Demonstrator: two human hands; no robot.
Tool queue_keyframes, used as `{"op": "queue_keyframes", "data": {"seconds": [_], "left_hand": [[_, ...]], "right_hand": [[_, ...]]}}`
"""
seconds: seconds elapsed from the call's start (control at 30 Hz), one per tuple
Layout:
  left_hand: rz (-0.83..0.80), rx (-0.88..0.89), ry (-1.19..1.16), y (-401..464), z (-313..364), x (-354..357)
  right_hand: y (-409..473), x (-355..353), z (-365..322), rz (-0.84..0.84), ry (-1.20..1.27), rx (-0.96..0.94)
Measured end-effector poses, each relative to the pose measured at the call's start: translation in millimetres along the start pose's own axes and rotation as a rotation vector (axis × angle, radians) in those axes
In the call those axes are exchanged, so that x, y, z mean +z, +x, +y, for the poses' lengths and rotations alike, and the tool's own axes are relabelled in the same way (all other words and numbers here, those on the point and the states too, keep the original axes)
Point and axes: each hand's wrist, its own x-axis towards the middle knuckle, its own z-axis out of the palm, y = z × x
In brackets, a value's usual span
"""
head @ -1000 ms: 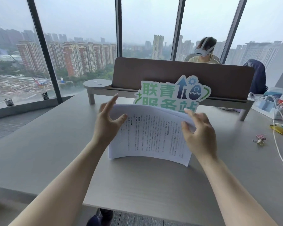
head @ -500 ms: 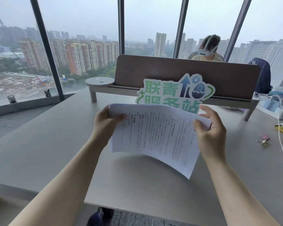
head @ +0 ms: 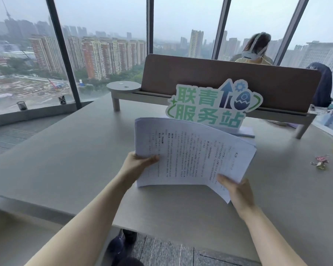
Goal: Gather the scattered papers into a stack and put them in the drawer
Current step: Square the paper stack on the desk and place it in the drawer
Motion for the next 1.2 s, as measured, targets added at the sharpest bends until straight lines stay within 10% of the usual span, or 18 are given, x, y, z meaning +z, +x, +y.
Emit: {"op": "queue_keyframes", "data": {"seconds": [0.47,1.2], "left_hand": [[0.459,0.099,-0.042,-91,39,-117],[1.206,-0.487,-0.137,-293,-69,-309]], "right_hand": [[-18,129,-52,-0.083,-0.207,-0.209],[-177,413,19,-0.829,-0.632,-0.391]]}}
